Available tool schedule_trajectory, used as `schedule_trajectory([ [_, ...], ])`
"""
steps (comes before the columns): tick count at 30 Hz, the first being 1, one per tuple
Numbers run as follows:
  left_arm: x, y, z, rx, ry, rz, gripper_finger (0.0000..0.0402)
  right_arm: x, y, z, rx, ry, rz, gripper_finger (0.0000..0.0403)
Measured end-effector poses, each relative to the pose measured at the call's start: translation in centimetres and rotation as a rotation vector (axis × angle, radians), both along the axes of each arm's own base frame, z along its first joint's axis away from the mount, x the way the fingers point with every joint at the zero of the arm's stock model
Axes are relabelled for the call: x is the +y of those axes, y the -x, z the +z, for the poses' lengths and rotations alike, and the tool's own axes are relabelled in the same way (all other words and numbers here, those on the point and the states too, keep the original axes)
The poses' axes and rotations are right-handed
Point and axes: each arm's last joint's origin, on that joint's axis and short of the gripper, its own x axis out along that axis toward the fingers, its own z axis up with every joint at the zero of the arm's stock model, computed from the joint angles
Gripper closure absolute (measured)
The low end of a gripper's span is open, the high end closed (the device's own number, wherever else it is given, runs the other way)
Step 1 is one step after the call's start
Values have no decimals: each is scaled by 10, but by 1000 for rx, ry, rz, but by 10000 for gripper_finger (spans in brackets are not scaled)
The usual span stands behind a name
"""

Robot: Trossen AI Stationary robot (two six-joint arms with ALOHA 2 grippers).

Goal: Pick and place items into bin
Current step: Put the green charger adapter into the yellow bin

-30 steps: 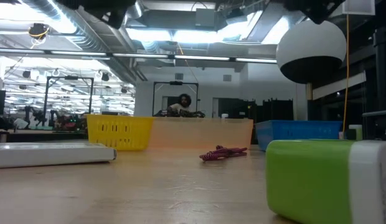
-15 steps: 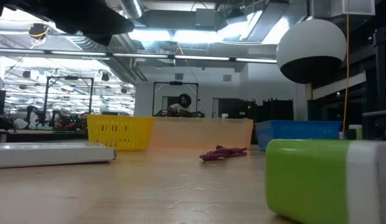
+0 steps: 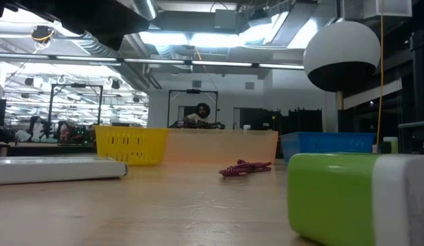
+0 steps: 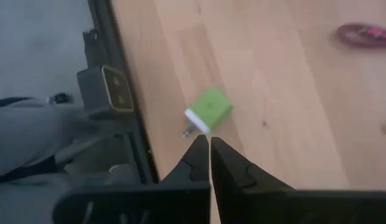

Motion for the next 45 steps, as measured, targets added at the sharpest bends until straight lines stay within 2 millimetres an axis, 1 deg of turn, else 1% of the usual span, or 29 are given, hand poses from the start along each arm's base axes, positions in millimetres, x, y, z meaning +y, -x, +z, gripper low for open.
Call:
schedule_trajectory([
  [5, 0, 0, 0, -2, 4, 0, 398, 1, -1, -2, 7, -9, -6, 399],
  [8, 0, 0, 0, -2, 4, -1, 398, 0, -1, -2, -5, -12, -46, 385],
  [10, 0, 0, 0, -2, 6, 0, 398, 1, -1, -2, -7, -19, -62, 367],
  [22, 0, 0, 0, -1, 10, 0, 398, 0, -1, -1, -24, -71, -213, 232],
  [28, 0, 0, 0, -1, 11, 0, 398, 1, -2, -1, -21, -100, -222, 174],
  [31, 0, 0, 0, -1, 14, 1, 398, 2, -2, -1, -22, -103, -225, 152],
  [34, 0, 0, 0, -1, 26, 4, 398, 4, -4, -4, -28, -111, -224, 139],
  [40, 0, 0, 0, -2, 26, 4, 398, 9, -10, -31, 14, -70, -207, 135],
  [45, 0, 0, 0, -2, 27, 4, 398, 12, -15, -46, 24, -79, -267, 135],
])
